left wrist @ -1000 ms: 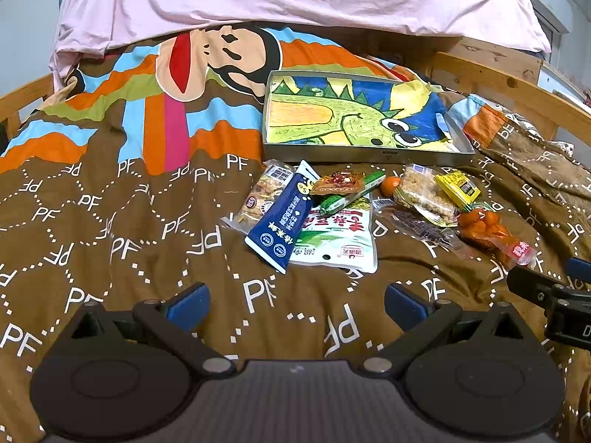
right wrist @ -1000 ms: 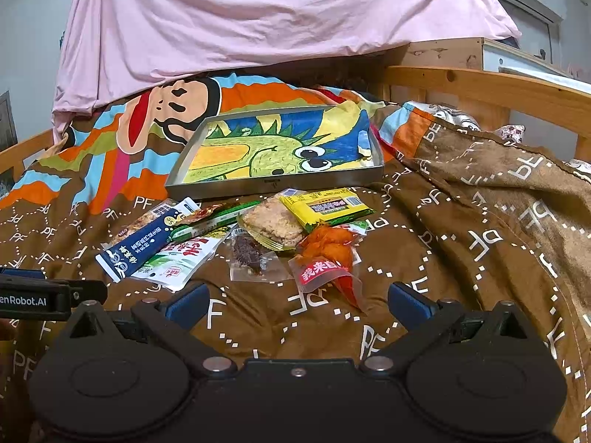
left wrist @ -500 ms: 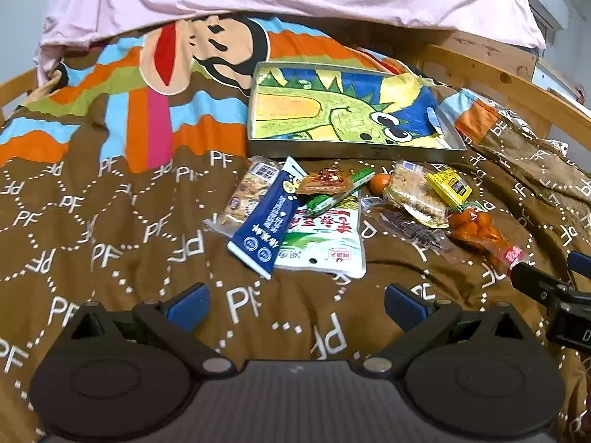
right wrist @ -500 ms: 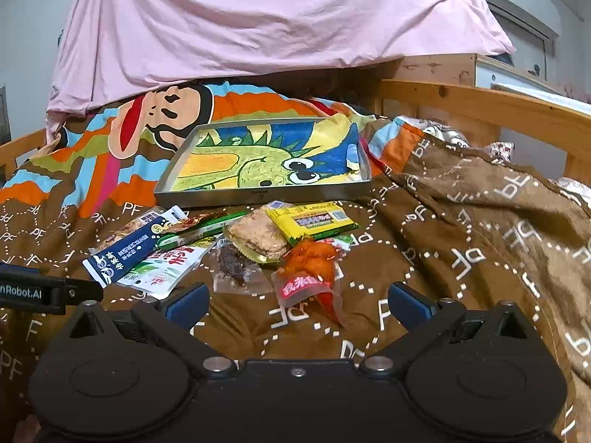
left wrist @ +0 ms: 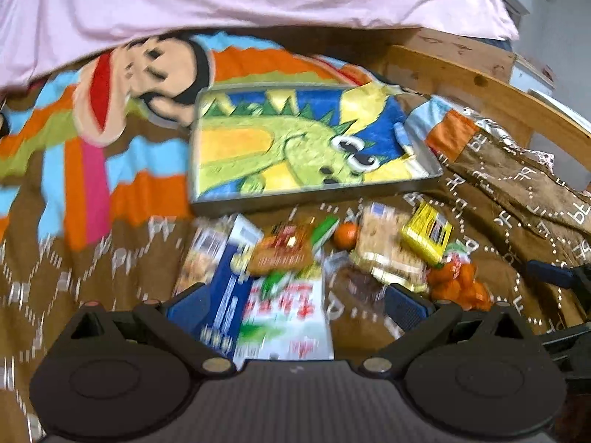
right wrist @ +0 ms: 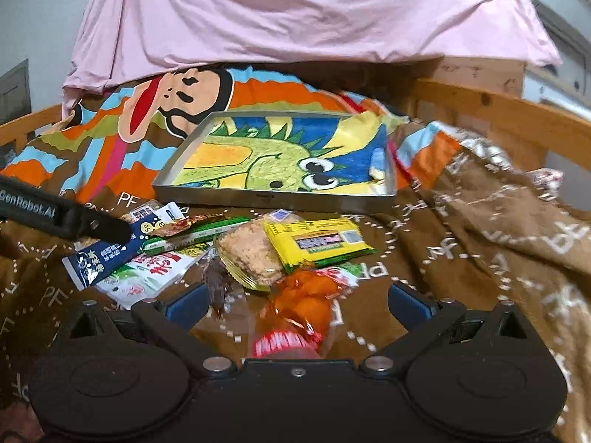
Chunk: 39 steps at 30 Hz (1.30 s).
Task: Organize snacks
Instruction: 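Grasp the yellow wafer bar with left tool while right tool grasps orange sausage pack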
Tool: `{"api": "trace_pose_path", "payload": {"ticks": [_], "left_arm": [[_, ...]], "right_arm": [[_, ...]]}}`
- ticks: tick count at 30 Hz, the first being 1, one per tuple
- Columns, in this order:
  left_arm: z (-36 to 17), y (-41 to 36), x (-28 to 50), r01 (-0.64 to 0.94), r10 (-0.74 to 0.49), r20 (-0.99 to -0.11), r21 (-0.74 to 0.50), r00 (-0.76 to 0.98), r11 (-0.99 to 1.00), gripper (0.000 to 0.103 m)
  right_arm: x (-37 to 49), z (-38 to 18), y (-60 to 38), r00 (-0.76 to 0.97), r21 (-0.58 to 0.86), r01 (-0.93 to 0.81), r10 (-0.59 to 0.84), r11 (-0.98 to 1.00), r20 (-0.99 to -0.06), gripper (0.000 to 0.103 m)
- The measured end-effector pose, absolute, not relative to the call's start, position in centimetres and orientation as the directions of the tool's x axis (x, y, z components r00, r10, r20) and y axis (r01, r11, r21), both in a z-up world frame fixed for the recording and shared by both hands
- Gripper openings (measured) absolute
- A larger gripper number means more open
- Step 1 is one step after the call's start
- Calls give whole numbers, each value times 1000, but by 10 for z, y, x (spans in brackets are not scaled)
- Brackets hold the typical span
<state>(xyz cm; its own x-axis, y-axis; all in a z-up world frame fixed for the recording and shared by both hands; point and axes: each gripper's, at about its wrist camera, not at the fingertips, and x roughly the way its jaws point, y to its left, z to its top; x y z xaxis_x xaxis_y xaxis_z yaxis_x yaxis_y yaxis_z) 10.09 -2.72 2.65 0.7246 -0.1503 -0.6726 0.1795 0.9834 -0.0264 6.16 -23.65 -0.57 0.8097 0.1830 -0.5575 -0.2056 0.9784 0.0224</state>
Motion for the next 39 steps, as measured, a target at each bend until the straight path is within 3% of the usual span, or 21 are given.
{"api": "trace_pose_path", "payload": {"ticks": [7, 11, 17, 21, 31, 39], "left_arm": [[30, -62, 137, 306, -218, -659, 20, 720, 952, 103], [24, -80, 149, 365, -253, -662, 33, 706, 931, 103], [15, -99, 167, 408, -283, -675, 28, 681, 913, 103], [13, -108, 173, 435, -301, -677, 30, 671, 900, 102], [3, -150, 188, 603, -376, -695, 105, 614, 791, 103], [-20, -177, 191, 667, -330, -737, 216, 590, 713, 103]], "right_arm": [[83, -28, -236, 794, 43, -149, 145, 988, -590, 102], [84, -39, -234, 796, -20, -145, 104, 989, -597, 96], [86, -48, -235, 793, -42, -155, 99, 987, -601, 76], [81, -43, -238, 795, -39, -169, 113, 985, -596, 54], [66, -28, -267, 789, -148, -81, -27, 986, -614, 52], [67, -36, -275, 774, -117, -89, -6, 989, -633, 53]]}}
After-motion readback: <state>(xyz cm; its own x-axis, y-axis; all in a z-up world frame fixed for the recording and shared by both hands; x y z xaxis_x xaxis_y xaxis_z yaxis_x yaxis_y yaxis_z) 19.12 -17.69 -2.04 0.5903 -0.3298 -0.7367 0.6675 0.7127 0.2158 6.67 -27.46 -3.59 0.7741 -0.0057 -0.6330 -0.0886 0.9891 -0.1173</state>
